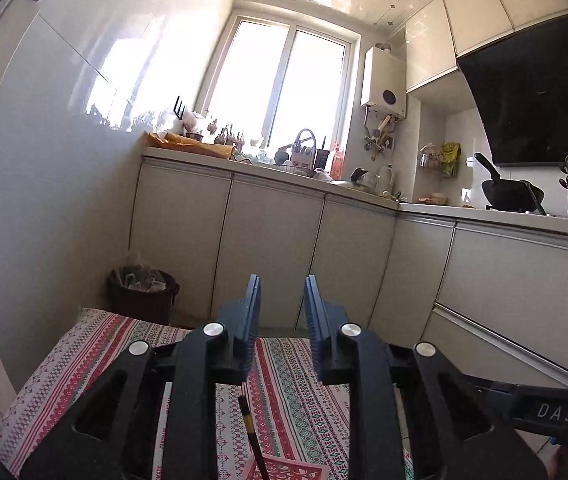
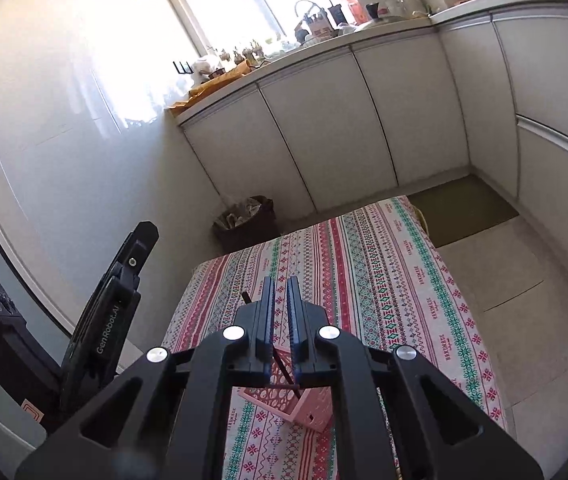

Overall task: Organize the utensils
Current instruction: 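Lower both brushes into the pink holder and open both grippers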

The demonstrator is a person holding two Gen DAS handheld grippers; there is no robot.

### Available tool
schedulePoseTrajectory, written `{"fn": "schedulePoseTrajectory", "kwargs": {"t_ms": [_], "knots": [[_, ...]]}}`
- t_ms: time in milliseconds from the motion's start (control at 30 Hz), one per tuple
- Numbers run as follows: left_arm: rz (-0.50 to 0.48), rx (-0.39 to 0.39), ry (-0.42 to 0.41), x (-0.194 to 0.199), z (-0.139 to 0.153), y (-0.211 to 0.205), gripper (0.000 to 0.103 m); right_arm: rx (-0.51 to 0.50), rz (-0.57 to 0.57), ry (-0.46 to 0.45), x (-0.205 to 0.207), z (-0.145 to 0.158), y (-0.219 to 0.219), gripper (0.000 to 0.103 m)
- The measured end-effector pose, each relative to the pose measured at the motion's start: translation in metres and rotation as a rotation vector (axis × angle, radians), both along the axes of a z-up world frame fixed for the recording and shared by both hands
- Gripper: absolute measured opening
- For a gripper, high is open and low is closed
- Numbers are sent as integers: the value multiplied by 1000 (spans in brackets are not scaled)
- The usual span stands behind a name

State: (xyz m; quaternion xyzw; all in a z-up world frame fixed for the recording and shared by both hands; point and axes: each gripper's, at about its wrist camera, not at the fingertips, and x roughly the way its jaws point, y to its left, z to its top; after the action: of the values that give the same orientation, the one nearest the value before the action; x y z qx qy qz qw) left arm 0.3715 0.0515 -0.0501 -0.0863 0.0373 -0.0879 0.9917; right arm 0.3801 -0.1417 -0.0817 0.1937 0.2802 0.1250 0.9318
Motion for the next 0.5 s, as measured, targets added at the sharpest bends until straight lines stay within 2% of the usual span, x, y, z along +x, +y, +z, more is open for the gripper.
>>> {"fn": "schedulePoseTrajectory", "kwargs": {"t_ms": [100,200,233,267,300,333,367,433,500], "knots": [[-1,-1,-1,-6,6,0,32,7,-3,-2,-6,4,-3,11],[-6,-3,13,-12,13,-2,38,24,-25,-15,-15,9,-7,40],[-6,-3,18,-14,16,-2,45,30,-35,-26,-19,11,-9,47],[2,-5,20,-17,19,-2,52,31,-46,-37,-23,14,-11,49],[5,-6,20,-21,21,-2,64,31,-51,-45,-27,16,-12,52],[8,-10,20,-25,24,-2,74,35,-55,-50,-31,18,-13,61],[9,-13,17,-30,26,-2,78,45,-59,-57,-36,20,-15,66],[3,-10,17,-39,33,-5,91,68,-75,-71,-48,21,-20,86],[2,-9,17,-48,39,-6,96,81,-105,-85,-61,21,-25,96]]}}
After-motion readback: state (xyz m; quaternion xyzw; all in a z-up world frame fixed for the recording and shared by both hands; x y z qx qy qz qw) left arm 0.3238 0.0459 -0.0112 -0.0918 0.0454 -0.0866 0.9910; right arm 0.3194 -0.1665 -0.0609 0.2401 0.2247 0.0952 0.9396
